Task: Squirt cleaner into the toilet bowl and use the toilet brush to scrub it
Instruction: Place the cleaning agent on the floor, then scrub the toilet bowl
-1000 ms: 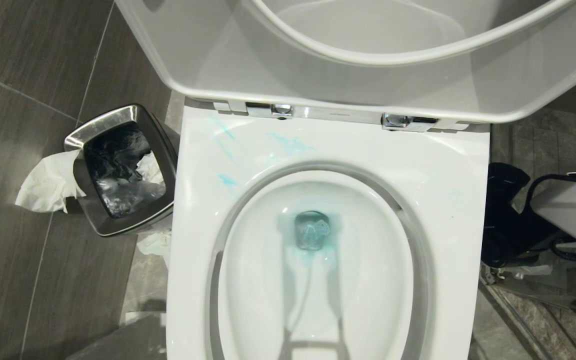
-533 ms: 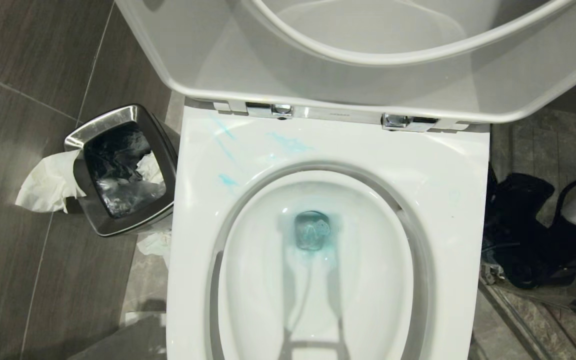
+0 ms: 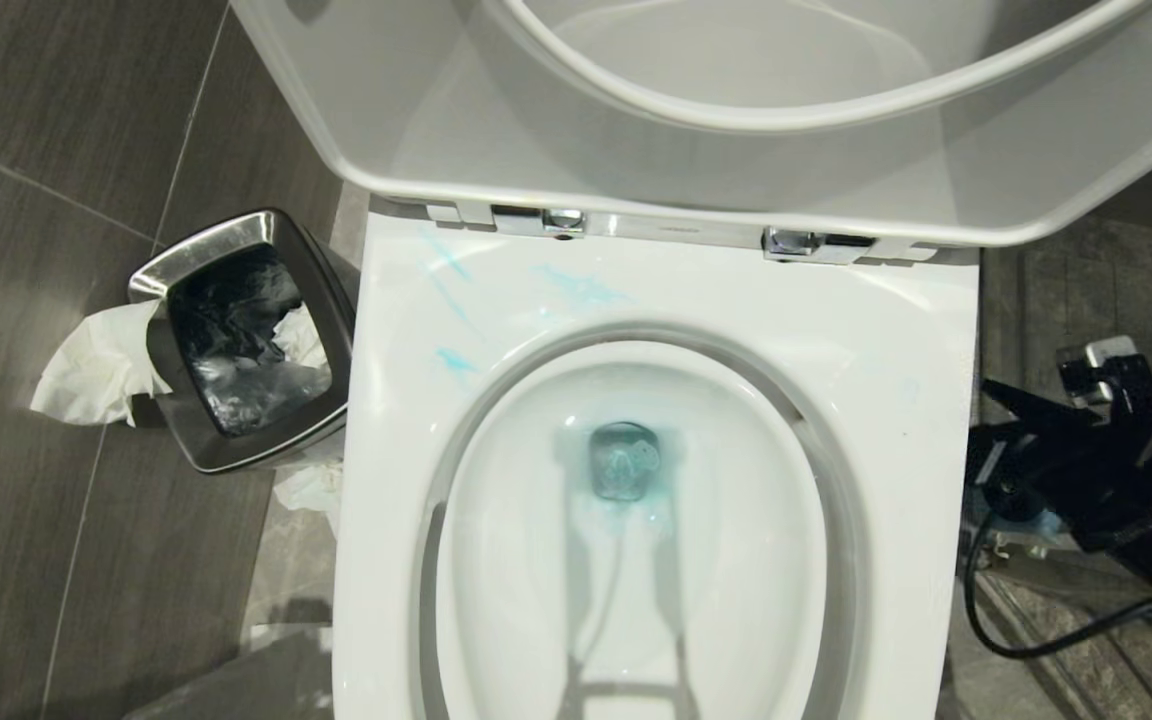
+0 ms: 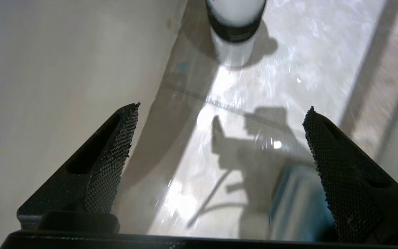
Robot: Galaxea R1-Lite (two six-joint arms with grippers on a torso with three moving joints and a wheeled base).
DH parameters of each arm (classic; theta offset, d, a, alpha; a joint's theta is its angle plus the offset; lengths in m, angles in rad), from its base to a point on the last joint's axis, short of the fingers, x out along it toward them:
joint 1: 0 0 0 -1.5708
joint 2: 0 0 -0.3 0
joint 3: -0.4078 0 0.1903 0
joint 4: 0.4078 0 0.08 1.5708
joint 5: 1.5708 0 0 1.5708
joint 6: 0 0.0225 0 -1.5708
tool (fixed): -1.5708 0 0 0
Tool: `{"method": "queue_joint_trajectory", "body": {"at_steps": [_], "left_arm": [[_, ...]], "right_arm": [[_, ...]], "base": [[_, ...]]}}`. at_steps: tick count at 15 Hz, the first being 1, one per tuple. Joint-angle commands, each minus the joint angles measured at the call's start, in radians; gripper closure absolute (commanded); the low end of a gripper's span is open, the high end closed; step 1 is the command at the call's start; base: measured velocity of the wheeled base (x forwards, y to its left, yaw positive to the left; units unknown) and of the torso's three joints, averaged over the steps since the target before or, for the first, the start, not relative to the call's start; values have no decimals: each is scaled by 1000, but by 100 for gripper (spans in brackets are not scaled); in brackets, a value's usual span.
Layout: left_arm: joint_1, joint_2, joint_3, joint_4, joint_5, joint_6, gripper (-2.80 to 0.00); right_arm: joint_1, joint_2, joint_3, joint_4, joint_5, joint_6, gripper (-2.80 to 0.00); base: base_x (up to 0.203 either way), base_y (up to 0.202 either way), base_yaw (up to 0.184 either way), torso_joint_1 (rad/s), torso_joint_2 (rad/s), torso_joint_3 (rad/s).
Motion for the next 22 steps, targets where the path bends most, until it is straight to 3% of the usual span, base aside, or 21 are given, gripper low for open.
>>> {"method": "queue_joint_trajectory", "body": {"at_steps": [1, 2, 3, 6, 9, 11, 13, 15, 20, 22], "left_arm": [[0, 0, 2, 1, 0, 0, 0], [0, 1, 2, 0, 0, 0, 0], [0, 0, 2, 0, 0, -1, 0], [0, 0, 2, 0, 0, 0, 0], [0, 0, 2, 0, 0, -1, 0], [0, 0, 2, 1, 0, -1, 0], [0, 0, 2, 0, 0, 0, 0], [0, 1, 2, 0, 0, -1, 0], [0, 0, 2, 0, 0, 0, 0], [0, 0, 2, 0, 0, 0, 0]], "right_arm": [[-1, -181, 121, -7, 0, 4, -280], [-1, -227, 152, -6, -1, 6, -280], [-1, -260, 175, -3, -3, 6, 0], [-1, -364, 231, 43, -40, -4, 0], [-2, -550, 233, 189, -108, -14, 0], [-1, -750, 163, 458, -147, -17, 0], [-1, -917, -24, 937, -166, -20, 0], [-1, -999, -256, 1276, -181, -31, 0], [-1, -989, -471, 1523, -214, -118, 0], [-2, -984, -573, 1733, -275, -169, 0]], "base": [[0, 0, 0, 0, 0, 0], [0, 0, 0, 0, 0, 0], [0, 0, 0, 0, 0, 0], [0, 0, 0, 0, 0, 0], [0, 0, 0, 0, 0, 0], [0, 0, 0, 0, 0, 0], [0, 0, 0, 0, 0, 0], [0, 0, 0, 0, 0, 0], [0, 0, 0, 0, 0, 0], [0, 0, 0, 0, 0, 0]]}}
